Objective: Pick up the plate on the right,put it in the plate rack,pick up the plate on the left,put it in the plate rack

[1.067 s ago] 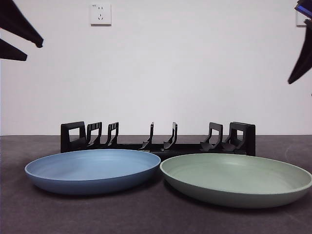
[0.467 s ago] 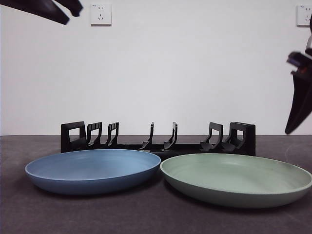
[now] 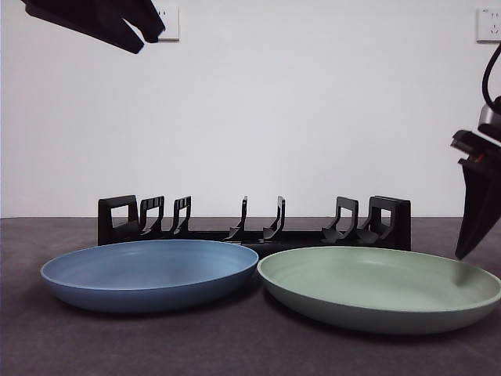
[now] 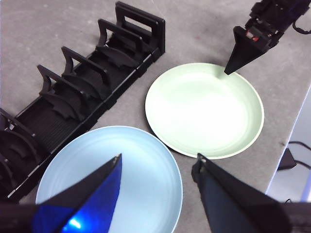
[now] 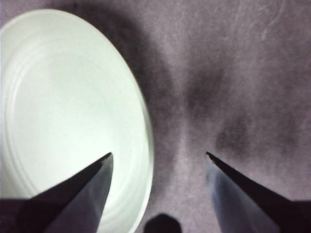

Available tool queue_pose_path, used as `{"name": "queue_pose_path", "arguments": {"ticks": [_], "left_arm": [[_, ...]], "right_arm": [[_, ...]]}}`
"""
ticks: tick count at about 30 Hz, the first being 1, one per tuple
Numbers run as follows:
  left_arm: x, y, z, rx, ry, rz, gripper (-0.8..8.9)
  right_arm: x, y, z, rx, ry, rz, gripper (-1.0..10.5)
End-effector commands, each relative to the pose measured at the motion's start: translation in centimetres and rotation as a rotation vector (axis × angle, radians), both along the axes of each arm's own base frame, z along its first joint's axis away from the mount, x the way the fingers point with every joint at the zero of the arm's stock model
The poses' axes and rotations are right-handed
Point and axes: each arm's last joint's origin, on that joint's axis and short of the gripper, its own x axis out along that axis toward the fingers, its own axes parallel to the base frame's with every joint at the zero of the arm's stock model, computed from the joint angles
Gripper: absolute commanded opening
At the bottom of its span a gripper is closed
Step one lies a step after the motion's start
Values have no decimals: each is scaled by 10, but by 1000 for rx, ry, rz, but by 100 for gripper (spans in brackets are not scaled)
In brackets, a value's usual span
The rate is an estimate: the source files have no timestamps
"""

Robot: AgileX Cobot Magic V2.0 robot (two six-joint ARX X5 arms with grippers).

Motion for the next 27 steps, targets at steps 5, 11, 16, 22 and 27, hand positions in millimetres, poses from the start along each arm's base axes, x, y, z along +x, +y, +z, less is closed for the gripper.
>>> {"name": "queue_pose_path", "arguments": {"ticks": [5, 11, 16, 22, 27], "left_arm": [[-1, -5, -1, 10, -13, -17, 256], [-1, -5, -1, 8, -15, -17, 256], [-1, -5, -1, 8, -14, -18, 256], [-5, -10, -1, 55, -65, -101, 256], [-15, -24, -4, 134, -156, -265, 256]], "right_arm": [[5, 6, -7, 39, 9, 40, 166], [6, 8, -17, 37, 54, 48, 145], [7, 8, -19, 36, 57, 44, -16], [5, 8, -10, 43, 40, 19, -17], [1, 8, 8, 50, 25, 7, -16]]}}
